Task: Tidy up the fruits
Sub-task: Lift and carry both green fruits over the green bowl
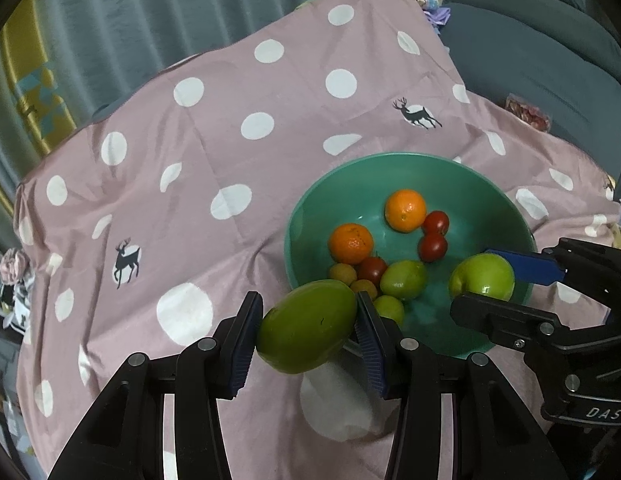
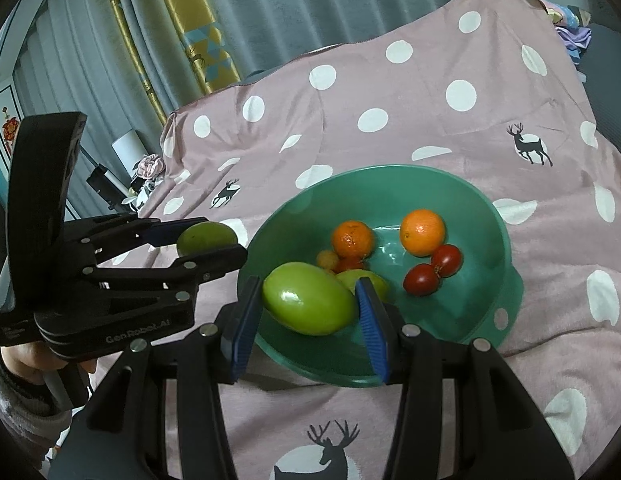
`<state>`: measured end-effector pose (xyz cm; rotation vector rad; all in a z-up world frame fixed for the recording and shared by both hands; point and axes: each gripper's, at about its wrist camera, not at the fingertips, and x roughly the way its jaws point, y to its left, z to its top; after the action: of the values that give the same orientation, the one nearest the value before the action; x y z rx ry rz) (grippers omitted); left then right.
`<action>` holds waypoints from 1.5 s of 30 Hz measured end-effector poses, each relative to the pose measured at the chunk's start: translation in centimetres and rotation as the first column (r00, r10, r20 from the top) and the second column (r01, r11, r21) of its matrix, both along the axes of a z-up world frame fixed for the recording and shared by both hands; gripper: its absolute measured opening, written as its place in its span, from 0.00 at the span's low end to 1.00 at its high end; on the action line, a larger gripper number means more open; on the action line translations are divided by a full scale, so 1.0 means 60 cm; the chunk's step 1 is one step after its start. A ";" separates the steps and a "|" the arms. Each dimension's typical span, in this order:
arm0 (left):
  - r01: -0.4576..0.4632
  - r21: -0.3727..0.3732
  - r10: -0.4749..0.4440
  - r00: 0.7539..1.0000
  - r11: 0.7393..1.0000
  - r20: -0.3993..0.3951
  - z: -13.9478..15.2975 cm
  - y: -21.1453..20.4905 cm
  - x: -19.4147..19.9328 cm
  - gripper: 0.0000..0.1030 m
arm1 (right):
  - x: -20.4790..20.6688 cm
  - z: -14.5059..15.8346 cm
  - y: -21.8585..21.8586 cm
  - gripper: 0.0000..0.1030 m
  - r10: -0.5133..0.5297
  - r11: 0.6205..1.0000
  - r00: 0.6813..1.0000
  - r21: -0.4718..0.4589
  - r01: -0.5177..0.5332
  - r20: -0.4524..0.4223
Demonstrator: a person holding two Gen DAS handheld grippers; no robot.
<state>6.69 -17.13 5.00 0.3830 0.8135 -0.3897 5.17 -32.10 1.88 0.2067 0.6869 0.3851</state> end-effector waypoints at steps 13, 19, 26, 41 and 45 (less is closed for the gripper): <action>0.012 0.041 -0.012 1.000 0.999 -0.004 -0.013 -0.018 0.012 0.46 | 0.005 -0.004 -0.006 0.46 -0.002 1.000 1.000 -0.001 0.002 -0.002; 0.019 0.057 -0.019 1.000 0.998 -0.004 -0.017 -0.026 0.017 0.46 | 0.011 -0.010 -0.016 0.46 -0.004 1.000 1.000 0.002 0.004 -0.002; 0.029 0.080 -0.029 1.000 0.996 -0.002 -0.022 -0.037 0.023 0.46 | 0.014 -0.017 -0.026 0.46 -0.009 1.000 1.000 0.002 0.009 -0.004; 0.052 0.124 -0.053 0.999 0.991 -0.002 -0.030 -0.058 0.032 0.46 | 0.014 -0.021 -0.032 0.46 -0.013 1.000 1.000 -0.006 0.013 -0.001; 0.057 0.133 -0.057 0.998 0.990 -0.004 -0.033 -0.064 0.033 0.46 | 0.014 -0.020 -0.033 0.46 -0.017 1.000 1.000 -0.004 0.017 0.001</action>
<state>8.65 -20.98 3.05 0.5311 0.8318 -0.3899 6.03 -34.10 0.67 0.2082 0.6847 0.3678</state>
